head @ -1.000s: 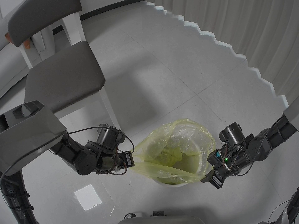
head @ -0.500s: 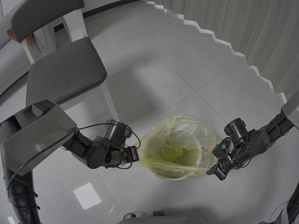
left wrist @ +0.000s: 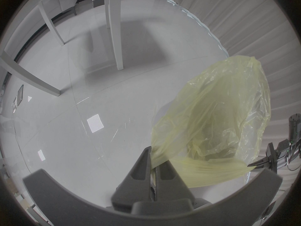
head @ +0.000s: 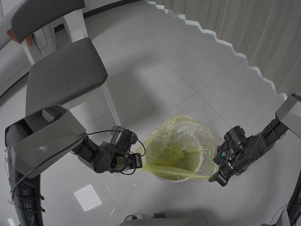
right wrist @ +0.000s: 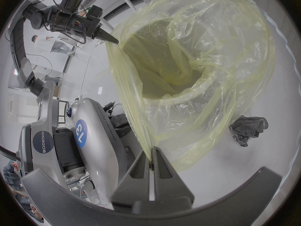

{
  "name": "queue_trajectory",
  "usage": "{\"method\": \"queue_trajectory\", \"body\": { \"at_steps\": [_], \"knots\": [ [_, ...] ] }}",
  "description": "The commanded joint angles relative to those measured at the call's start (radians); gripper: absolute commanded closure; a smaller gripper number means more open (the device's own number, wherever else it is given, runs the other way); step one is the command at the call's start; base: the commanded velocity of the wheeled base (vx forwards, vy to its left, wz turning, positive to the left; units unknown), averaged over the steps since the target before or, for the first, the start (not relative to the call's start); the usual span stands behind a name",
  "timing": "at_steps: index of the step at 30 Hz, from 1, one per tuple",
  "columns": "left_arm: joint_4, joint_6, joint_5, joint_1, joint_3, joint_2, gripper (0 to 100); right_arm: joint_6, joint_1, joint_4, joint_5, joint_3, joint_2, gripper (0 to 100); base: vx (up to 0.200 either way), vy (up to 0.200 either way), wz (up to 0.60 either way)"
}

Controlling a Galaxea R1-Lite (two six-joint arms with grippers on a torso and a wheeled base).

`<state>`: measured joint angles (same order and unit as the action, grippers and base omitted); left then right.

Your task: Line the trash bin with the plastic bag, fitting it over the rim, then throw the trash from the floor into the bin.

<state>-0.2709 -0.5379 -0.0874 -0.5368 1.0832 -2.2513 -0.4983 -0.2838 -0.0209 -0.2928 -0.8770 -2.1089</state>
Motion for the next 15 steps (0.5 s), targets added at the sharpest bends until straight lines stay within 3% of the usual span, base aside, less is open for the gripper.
{"method": "queue_trajectory", "body": {
  "at_steps": [1,4,10,15],
  "knots": [
    [-0.001,0.024,-0.002,-0.008,-0.008,-0.011,100,-0.003,0.000,0.001,0.006,0.007,-0.036,100,0.000,0.000,0.00],
    [-0.002,0.053,-0.002,-0.008,-0.022,-0.013,100,-0.008,-0.006,-0.001,0.009,0.010,-0.043,100,0.000,0.000,0.00],
    [-0.007,0.104,-0.017,-0.008,-0.028,-0.033,100,-0.017,-0.018,0.009,0.107,0.001,-0.060,100,0.000,0.000,0.00],
    [-0.008,0.125,-0.017,-0.014,-0.046,-0.027,100,-0.046,-0.028,0.006,0.119,0.007,-0.057,100,0.000,0.000,0.00]
  ]
}}
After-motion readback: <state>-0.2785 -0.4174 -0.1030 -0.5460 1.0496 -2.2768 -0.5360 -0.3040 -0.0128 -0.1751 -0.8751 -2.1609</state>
